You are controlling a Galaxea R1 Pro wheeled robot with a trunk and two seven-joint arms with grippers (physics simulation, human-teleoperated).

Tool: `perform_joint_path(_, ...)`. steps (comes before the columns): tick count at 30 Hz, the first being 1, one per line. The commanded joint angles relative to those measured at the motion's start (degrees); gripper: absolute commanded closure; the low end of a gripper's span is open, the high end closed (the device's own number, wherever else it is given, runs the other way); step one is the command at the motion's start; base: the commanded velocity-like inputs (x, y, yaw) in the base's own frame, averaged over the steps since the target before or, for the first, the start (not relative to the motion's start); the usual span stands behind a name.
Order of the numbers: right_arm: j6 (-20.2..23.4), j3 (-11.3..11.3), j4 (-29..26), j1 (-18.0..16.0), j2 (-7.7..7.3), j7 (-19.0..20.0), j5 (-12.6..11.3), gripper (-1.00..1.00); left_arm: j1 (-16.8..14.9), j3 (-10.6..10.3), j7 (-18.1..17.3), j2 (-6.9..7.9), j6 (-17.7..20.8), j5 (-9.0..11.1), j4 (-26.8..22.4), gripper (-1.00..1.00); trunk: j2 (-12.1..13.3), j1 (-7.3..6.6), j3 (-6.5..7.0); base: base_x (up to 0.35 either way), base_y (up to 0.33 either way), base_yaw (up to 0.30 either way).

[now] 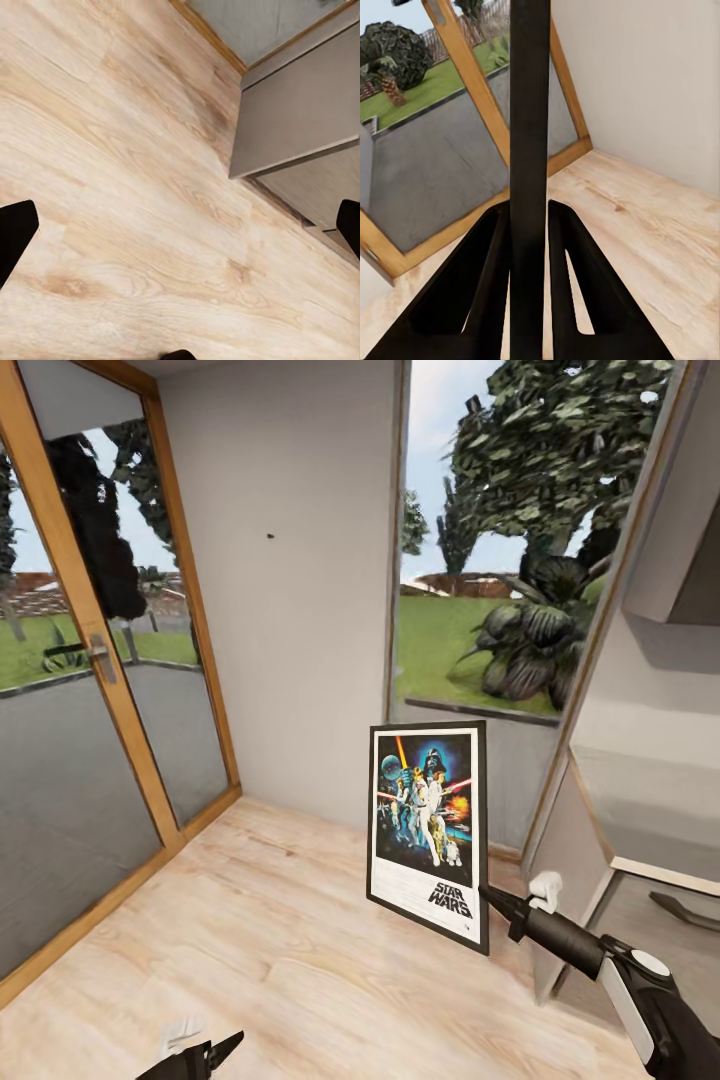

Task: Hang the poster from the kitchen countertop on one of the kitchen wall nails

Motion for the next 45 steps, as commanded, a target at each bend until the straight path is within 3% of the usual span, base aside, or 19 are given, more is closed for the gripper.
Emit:
perform_joint_path(1,0.78,-0.05,0.0,-0.06,0.0,0.42,-0.56,1.0,-0.04,-0.48,-0.03,0.02,-0.39,0.27,-0.02,-1.0,-0.12,0.07,-0.13,0.31,0.15,0.0)
perform_joint_path(45,0.75,-0.1,0.0,-0.06,-0.05,0.46,-0.56,1.0,-0.04,-0.48,0.01,0.02,-0.39,0.27,-0.02,-1.0,-0.12,0.07,-0.13,0.31,0.154,0.0)
